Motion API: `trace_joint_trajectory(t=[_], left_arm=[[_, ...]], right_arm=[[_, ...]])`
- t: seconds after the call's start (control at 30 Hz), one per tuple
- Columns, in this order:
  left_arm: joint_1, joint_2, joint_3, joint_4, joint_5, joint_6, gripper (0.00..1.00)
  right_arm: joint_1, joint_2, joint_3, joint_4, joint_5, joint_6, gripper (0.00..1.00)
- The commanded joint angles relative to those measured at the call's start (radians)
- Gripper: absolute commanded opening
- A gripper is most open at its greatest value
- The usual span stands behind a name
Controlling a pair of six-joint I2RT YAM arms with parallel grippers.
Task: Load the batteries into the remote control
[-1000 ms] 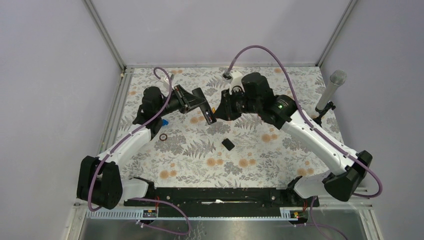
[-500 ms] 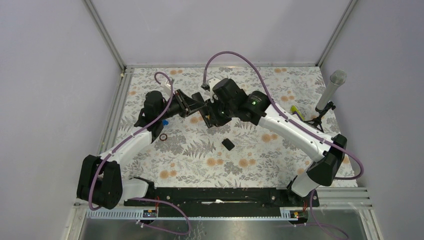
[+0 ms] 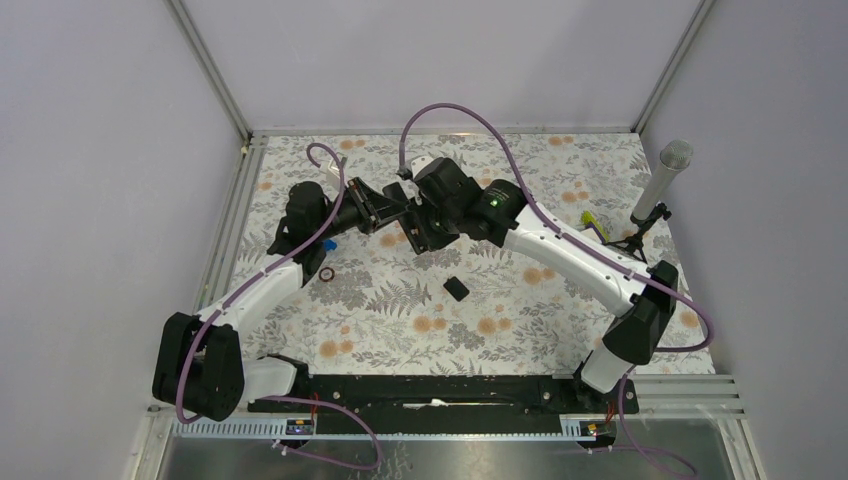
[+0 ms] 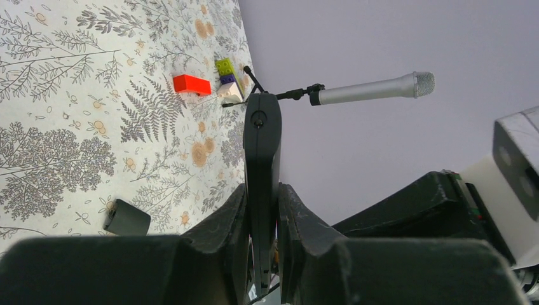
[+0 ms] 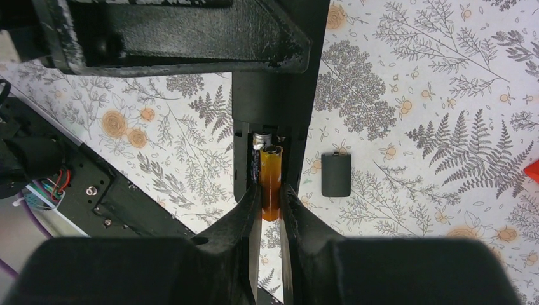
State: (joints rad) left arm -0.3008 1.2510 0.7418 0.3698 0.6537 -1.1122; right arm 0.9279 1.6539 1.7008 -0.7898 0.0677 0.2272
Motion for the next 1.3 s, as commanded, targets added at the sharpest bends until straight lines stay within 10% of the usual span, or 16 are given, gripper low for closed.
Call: trace_joint_trajectory(t=[0.0, 1.27], left_arm=[[-0.003, -0.025, 0.000, 0.086, 0.010, -0.018, 0.00], [0.014, 0.019, 0.018, 0.084, 0.041, -0.101, 0.00]], right_arm=[[0.013, 0.006, 0.038, -0.012, 0.035, -0.013, 0.05], [0.012, -0.009, 0.026, 0.016, 0.056, 0.021, 0.28]])
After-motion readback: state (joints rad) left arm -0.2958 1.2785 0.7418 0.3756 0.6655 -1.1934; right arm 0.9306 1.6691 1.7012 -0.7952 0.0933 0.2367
